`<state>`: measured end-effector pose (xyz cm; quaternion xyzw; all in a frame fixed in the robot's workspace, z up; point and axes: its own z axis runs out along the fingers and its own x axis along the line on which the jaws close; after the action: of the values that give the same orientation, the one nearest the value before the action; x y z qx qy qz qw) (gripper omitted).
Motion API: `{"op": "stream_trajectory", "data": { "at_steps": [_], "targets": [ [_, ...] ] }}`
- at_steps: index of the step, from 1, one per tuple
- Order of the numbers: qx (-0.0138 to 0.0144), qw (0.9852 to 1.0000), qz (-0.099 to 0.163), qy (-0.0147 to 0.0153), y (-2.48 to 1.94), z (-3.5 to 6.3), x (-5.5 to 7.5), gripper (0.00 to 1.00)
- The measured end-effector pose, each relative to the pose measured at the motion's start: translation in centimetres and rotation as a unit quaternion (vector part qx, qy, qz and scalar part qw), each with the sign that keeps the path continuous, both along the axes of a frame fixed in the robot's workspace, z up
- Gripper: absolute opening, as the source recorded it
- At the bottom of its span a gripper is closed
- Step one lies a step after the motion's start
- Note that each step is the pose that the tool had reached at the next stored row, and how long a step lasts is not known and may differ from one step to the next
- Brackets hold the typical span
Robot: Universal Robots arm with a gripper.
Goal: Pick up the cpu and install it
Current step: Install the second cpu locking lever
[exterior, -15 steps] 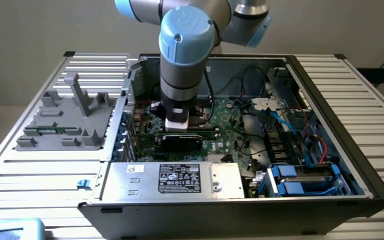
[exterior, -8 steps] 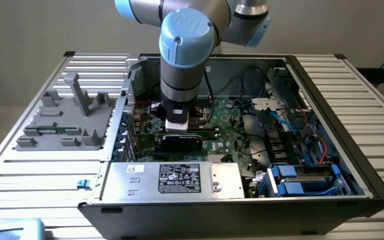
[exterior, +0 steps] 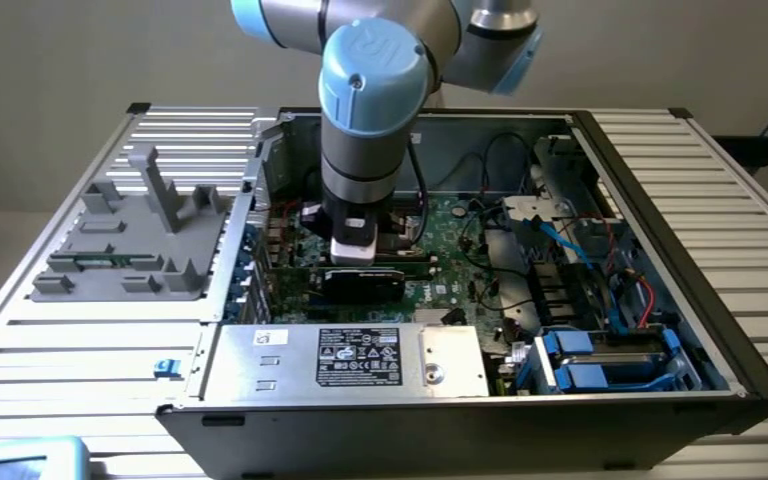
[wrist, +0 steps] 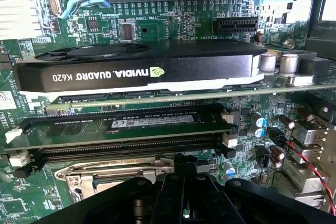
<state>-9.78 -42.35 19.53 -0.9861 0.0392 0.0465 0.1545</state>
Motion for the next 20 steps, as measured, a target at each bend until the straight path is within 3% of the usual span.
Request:
{"op": "stream_trajectory", "data": {
  "at_steps": [20],
  "targets": [
    [-0.0001,1.0,0.0,0.0012,0.25,-0.5,-0.03,0.11]
  ]
}}
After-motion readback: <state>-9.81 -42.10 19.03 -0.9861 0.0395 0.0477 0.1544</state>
